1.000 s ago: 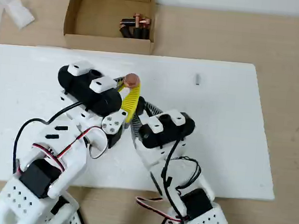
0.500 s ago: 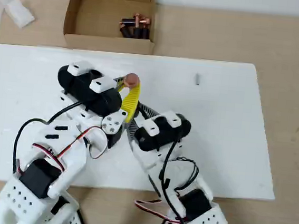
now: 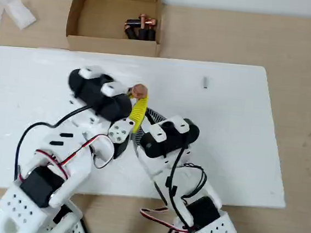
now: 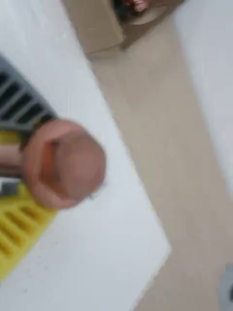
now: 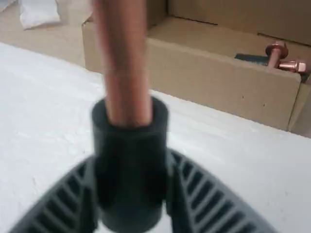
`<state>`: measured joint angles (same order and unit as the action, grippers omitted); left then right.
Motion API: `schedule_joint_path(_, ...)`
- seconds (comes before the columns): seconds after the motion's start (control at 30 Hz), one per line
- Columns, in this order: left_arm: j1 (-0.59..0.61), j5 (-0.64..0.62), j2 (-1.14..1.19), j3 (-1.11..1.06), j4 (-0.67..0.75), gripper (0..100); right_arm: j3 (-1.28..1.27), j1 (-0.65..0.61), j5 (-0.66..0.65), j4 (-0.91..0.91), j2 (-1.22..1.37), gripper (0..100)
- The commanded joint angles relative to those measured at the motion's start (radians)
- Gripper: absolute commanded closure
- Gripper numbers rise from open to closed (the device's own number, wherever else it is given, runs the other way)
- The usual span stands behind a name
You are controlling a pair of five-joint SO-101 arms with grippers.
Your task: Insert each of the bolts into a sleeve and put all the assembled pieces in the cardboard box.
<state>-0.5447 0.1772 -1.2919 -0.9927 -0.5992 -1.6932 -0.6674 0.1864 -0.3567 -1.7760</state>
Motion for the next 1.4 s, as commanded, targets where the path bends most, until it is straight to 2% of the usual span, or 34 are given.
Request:
schedule_joint_path(0.0,-0.011,-0.003,-0.005,0.054,-0.003,99,-0.001,-0.016,-0.006,0.029,-0.015,98.8)
schedule_joint_path(0.3,-0.005,0.005,-0.005,0.052,-0.003,99,-0.001,-0.016,-0.008,0.029,-0.015,98.8)
schedule_joint_path(0.63,0.037,-0.006,-0.005,0.060,-0.100,89,-0.001,-0.016,-0.008,0.029,-0.015,98.8)
schedule_joint_path(0.8,0.066,-0.097,-0.005,0.063,-0.118,85,-0.001,-0.015,-0.008,0.029,-0.015,98.8)
schedule_joint_path(1.07,0.146,-0.107,-0.002,0.114,-0.123,86,-0.001,0.013,-0.008,0.034,-0.015,98.9)
schedule_joint_path(1.2,0.239,-0.100,-0.004,0.109,-0.123,99,-0.001,0.084,-0.006,0.052,-0.015,98.9)
schedule_joint_path(1.37,0.448,-0.098,-0.004,0.069,-0.201,100,0.035,0.163,-0.005,0.264,-0.004,98.8)
